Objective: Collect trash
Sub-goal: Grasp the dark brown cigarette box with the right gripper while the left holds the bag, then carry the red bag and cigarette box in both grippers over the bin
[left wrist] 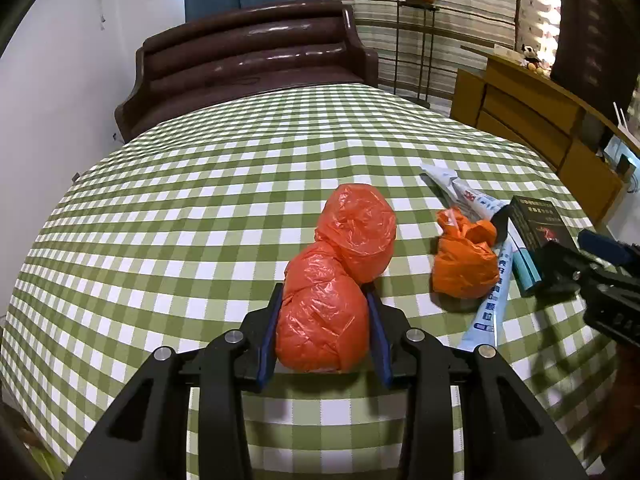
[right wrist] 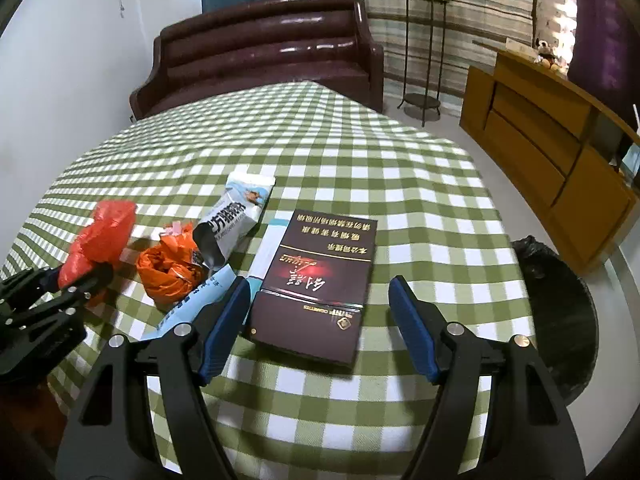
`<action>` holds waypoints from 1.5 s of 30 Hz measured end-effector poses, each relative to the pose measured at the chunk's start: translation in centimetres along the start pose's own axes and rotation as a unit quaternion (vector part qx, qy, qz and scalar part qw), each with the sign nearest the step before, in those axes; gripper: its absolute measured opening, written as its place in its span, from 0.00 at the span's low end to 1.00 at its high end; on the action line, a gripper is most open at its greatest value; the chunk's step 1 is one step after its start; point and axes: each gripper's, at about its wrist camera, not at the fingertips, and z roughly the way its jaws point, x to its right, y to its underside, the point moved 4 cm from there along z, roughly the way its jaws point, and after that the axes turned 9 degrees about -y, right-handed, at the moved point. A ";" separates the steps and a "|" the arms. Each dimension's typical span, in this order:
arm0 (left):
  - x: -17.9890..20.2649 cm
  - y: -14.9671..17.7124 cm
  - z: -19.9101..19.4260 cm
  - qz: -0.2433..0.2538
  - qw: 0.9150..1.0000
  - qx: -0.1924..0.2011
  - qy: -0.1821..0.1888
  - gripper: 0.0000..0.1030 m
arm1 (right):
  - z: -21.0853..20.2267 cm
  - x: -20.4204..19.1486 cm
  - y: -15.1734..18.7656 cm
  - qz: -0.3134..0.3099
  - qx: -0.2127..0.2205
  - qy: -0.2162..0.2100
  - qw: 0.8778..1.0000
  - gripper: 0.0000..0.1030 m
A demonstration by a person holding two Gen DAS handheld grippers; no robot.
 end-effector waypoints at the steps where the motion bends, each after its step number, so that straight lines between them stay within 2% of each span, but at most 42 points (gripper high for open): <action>1: -0.1 0.0 0.1 -0.002 1.000 -0.001 -0.001 0.37 | 0.2 0.0 0.0 -0.001 -0.004 0.004 1.000 0.68; 6: -0.6 0.2 0.1 -0.008 1.000 -0.003 0.001 0.37 | 0.2 0.8 0.3 -0.001 -0.011 0.027 1.000 0.68; 17: -1.3 0.1 0.3 -0.015 1.000 -0.009 0.011 0.39 | 0.5 1.3 0.0 -0.005 -0.017 0.035 0.999 0.68; 19: -1.3 -0.1 0.4 -0.015 1.000 -0.008 0.012 0.43 | 0.6 1.4 0.0 -0.005 -0.019 0.034 0.999 0.65; 22: -1.3 -0.3 0.5 -0.014 1.000 -0.008 0.012 0.47 | 0.7 1.5 0.0 -0.003 -0.026 0.028 0.999 0.54; 26: -1.1 -0.7 0.7 -0.016 1.000 -0.011 0.016 0.47 | 0.8 1.5 0.0 -0.006 -0.026 0.024 0.999 0.53; 27: -1.1 -0.8 0.8 -0.016 1.000 -0.011 0.017 0.45 | 0.7 1.6 0.1 -0.005 -0.025 0.022 0.999 0.53; 28: -1.0 -0.8 0.8 -0.013 1.000 -0.010 0.018 0.38 | 0.8 1.5 0.1 -0.005 -0.025 0.021 0.999 0.53; 37: -0.6 -0.8 0.3 -0.007 1.000 0.009 0.009 0.35 | -0.3 1.8 0.2 -0.007 -0.006 0.017 1.000 0.52; 45: 0.9 -1.2 -2.5 -0.014 0.999 0.033 0.021 0.35 | -2.8 3.1 0.4 -0.006 0.019 0.022 1.000 0.52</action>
